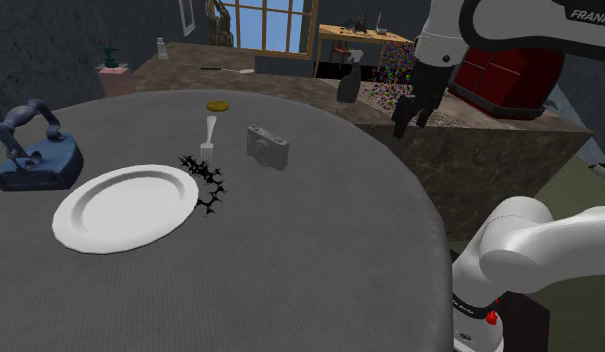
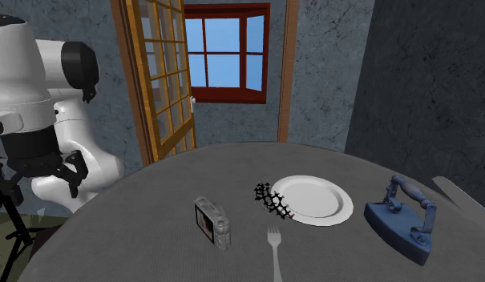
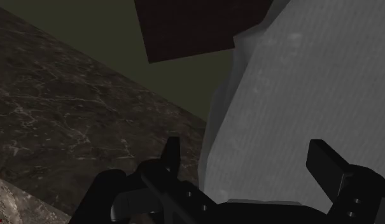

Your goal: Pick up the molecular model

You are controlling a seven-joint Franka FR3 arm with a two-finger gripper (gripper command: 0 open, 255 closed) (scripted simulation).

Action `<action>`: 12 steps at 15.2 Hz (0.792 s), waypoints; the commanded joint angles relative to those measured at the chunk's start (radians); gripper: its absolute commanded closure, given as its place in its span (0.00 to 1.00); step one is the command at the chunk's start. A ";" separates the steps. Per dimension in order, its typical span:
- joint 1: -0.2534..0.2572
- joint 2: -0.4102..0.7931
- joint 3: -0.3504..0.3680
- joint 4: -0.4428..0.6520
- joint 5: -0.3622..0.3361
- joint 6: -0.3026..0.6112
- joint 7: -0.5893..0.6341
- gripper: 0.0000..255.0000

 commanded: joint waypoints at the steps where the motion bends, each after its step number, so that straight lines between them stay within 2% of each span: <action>1: 0.000 0.000 0.000 0.000 0.000 0.000 0.000 0.00; 12: 0.085 0.232 0.170 0.133 0.100 0.141 0.135 0.00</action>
